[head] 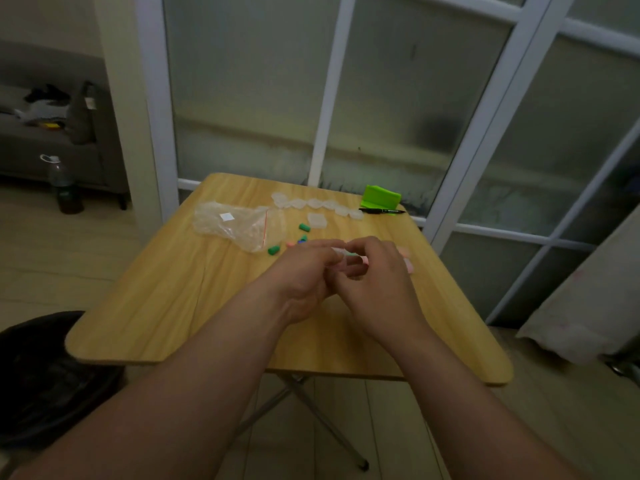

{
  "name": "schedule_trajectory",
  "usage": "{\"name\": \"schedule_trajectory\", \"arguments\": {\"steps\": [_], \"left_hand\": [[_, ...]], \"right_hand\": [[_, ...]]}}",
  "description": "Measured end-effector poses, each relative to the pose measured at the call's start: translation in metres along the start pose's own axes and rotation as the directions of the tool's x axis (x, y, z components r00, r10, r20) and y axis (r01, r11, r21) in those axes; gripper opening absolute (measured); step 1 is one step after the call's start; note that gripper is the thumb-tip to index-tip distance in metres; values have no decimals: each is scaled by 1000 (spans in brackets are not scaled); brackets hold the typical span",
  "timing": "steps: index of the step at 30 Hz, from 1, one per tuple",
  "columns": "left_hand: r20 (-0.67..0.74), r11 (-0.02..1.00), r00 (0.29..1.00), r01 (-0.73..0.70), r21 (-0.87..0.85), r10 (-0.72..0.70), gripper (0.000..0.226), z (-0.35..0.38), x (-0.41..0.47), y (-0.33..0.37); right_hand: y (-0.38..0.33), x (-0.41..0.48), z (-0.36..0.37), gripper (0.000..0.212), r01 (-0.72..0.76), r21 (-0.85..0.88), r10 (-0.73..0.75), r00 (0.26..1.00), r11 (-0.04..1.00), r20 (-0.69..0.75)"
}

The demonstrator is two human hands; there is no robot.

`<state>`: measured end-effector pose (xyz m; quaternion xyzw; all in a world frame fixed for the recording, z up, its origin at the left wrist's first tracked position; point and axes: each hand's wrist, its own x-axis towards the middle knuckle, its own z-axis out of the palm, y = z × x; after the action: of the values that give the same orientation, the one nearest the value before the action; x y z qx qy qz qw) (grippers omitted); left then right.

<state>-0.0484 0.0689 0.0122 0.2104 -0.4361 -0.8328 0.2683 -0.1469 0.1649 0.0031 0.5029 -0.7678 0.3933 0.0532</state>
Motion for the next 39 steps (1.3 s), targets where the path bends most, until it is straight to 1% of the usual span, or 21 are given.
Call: {"name": "schedule_trajectory", "arguments": {"steps": [2, 4, 7, 9, 11, 13, 15, 17, 19, 26, 33, 36, 39], "left_hand": [[12, 1000, 1000, 3, 31, -3, 39, 6, 1, -3], [29, 999, 1000, 7, 44, -8, 41, 11, 2, -5], [64, 999, 997, 32, 32, -34, 42, 15, 5, -7], [84, 999, 995, 46, 23, -48, 42, 20, 6, -7], [58, 999, 997, 40, 24, -41, 38, 24, 8, -6], [-22, 1000, 1000, 15, 14, -15, 36, 26, 13, -3], [-92, 1000, 996, -17, -1, 17, 36, 22, 17, 1], [-107, 999, 994, -41, -15, 39, 34, 17, 18, 4], [-111, 998, 992, -56, -31, 53, 35, 14, 19, 5], [-184, 984, 978, -124, -125, 100, 32, 7, 24, 12], [-193, 979, 979, -103, -175, 68, 38, 0, 19, 17], [-196, 975, 979, -103, -196, 64, 36, -3, 19, 19], [-201, 968, 978, -103, -227, 57, 38, -8, 19, 24]], "right_hand": [[-2, 0, -2, 25, 25, -64, -27, 999, 998, -33], [-1, 0, -6, 20, 28, -92, -33, 998, 995, -51], [6, 1, -11, 15, -1, -62, -2, 998, 998, -62], [13, 4, -15, 13, -24, -3, 24, 999, 1000, -43], [23, 11, -22, 18, -73, 74, 76, 996, 995, -42], [41, 19, -33, 24, -152, 113, 160, 985, 982, -67], [61, 24, -43, 24, -239, 98, 249, 963, 966, -100], [78, 21, -46, 22, -320, 70, 325, 943, 945, -74], [87, 17, -42, 21, -357, 32, 358, 933, 934, -39], [82, 17, -18, 18, -316, -98, 318, 948, 944, 5], [82, 22, -7, 21, -297, -160, 302, 953, 941, 11], [84, 21, -5, 21, -296, -124, 299, 954, 947, 9], [84, 19, -7, 21, -296, -56, 296, 955, 954, -1]]}}
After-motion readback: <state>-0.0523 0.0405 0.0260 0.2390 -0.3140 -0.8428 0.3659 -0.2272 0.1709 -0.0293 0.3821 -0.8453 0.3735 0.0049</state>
